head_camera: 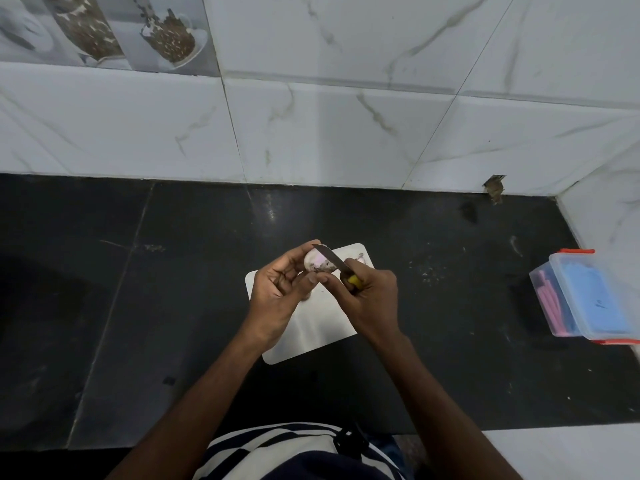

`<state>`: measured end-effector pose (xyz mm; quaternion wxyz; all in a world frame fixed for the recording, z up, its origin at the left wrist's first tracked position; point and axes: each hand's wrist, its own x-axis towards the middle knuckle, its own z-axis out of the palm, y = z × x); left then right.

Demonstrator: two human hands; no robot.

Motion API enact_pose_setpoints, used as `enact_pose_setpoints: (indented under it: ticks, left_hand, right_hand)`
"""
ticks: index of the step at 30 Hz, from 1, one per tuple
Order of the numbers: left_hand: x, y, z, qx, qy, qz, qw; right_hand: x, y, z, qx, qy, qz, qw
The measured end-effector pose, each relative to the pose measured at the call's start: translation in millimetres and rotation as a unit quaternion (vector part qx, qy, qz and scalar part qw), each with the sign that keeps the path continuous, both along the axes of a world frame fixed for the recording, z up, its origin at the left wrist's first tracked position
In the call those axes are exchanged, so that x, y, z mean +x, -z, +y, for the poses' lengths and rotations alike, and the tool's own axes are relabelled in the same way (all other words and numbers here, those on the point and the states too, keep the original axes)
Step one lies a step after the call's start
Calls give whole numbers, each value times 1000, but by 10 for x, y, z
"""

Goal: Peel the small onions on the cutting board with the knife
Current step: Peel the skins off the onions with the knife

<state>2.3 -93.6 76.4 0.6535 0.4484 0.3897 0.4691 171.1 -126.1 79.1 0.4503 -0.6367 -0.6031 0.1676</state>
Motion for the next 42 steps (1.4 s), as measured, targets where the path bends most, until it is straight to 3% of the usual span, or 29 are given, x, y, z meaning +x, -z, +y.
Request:
enact_pose_setpoints:
  ticks: [7,15,19,28,37,40,42]
  left_hand:
    - [33,-68,-8,19,6,-5,1000]
    - [14,12,33,143,-9,157,977]
    - [14,59,42,158,-30,167,973]
    - [5,254,38,37,-20,137,990]
    - [160,449,-41,-73,-70,98,990]
    - [241,462,0,-151,-140,27,978]
    - [265,462,25,-162,-157,48,973]
  right_hand:
    - [103,-25,-10,-16,-9,88,996]
    - [36,20,-31,-37,32,178,983]
    - [26,89,-84,-45,33,177,983]
    - [197,300,-137,-101,-43,211,971]
    - [342,463,-194,-140,-44,216,965]
    - [495,485,-201,-145,-45,153,977]
    - [632,563,-126,-154,-6,50,987]
